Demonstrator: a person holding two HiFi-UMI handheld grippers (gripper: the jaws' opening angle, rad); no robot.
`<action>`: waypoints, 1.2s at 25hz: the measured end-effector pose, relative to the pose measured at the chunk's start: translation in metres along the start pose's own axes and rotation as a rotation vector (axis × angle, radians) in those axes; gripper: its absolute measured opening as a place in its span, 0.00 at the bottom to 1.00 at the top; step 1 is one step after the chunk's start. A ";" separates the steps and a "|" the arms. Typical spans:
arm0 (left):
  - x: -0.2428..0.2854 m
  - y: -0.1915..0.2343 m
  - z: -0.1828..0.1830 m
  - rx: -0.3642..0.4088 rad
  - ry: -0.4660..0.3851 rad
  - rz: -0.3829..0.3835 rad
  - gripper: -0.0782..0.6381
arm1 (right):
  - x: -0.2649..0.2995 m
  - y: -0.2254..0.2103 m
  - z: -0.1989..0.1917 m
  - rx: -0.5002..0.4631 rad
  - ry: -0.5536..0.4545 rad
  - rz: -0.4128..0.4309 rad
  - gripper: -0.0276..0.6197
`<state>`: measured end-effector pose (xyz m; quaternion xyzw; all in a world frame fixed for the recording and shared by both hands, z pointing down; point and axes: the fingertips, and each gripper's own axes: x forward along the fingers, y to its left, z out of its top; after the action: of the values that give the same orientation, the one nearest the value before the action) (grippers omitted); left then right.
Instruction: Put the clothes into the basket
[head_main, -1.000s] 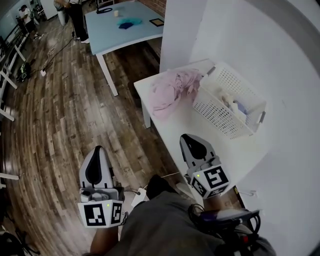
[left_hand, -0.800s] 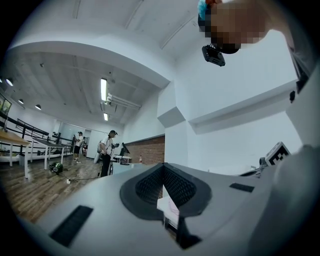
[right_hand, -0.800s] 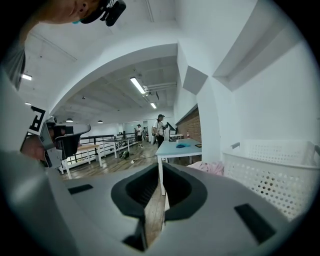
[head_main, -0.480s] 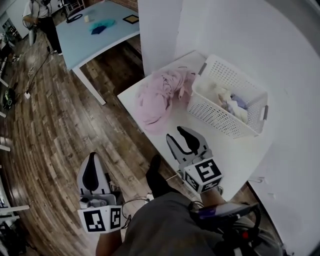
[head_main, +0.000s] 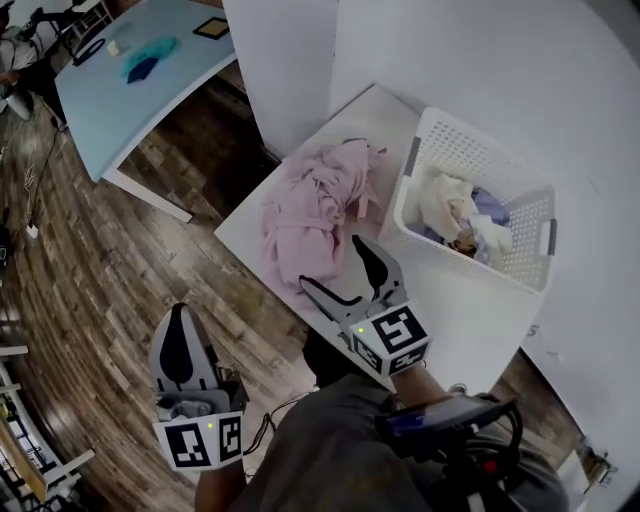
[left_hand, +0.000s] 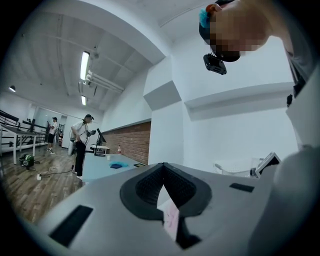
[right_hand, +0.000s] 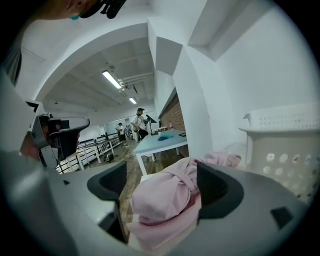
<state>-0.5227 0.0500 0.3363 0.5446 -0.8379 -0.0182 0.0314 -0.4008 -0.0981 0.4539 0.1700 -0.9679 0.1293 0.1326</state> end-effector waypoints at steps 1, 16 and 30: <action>0.012 0.001 0.000 0.004 0.007 -0.017 0.12 | 0.007 -0.005 -0.001 0.012 0.005 -0.010 0.72; 0.111 -0.026 0.001 0.037 0.064 -0.249 0.12 | 0.048 -0.042 -0.031 0.163 0.091 -0.116 0.74; 0.151 0.001 -0.063 -0.021 0.205 -0.454 0.12 | 0.073 -0.040 -0.120 0.524 0.167 -0.249 0.77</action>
<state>-0.5798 -0.0878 0.4038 0.7173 -0.6865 0.0219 0.1173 -0.4272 -0.1201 0.5959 0.3046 -0.8589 0.3712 0.1781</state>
